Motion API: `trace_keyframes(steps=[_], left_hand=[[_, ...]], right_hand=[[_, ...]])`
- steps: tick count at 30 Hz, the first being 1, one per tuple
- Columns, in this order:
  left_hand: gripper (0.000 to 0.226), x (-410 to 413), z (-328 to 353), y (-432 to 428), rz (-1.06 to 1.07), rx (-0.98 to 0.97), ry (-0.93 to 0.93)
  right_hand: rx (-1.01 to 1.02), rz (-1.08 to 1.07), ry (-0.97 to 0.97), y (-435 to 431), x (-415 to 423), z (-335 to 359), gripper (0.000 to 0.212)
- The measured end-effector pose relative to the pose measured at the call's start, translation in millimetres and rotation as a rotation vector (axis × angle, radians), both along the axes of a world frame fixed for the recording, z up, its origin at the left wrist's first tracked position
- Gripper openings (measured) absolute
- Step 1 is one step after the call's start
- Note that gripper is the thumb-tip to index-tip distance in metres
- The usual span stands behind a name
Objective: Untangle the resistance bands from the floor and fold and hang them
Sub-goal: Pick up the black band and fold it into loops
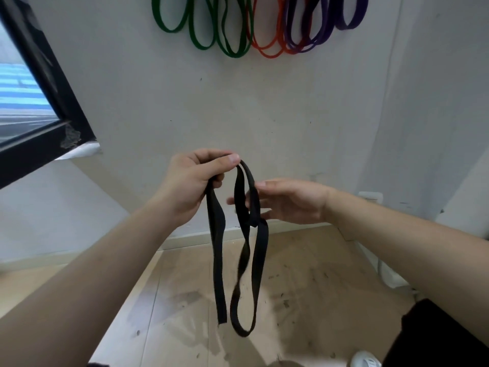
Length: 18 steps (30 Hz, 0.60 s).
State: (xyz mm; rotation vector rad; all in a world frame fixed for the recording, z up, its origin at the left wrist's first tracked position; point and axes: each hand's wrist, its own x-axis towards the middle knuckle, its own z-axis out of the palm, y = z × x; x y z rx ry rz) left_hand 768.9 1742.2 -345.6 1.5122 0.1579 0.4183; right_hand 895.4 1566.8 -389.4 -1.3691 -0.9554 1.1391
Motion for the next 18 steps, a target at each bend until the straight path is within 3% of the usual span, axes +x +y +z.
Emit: trace_keyframes(steps=[5,9,13,18], left_hand=[[0.036,-4.1,1.9,2.7,0.025,0.024,-0.008],[0.030,-7.0,2.9,10.0,0.050,0.038,-0.008],[0.035,-10.2,3.7,13.4,0.069,0.047,-0.024],[0.005,-10.8,7.2,27.2,0.167,0.021,-0.069]], right_hand=[[0.060,-0.037,0.089,8.2,-3.7,5.7,0.052],[0.077,-0.068,0.160,10.6,0.4,9.4,0.026],[0.042,-0.024,0.090,10.2,2.8,9.3,0.028],[-0.029,0.110,-0.001,4.2,8.2,6.5,0.043]])
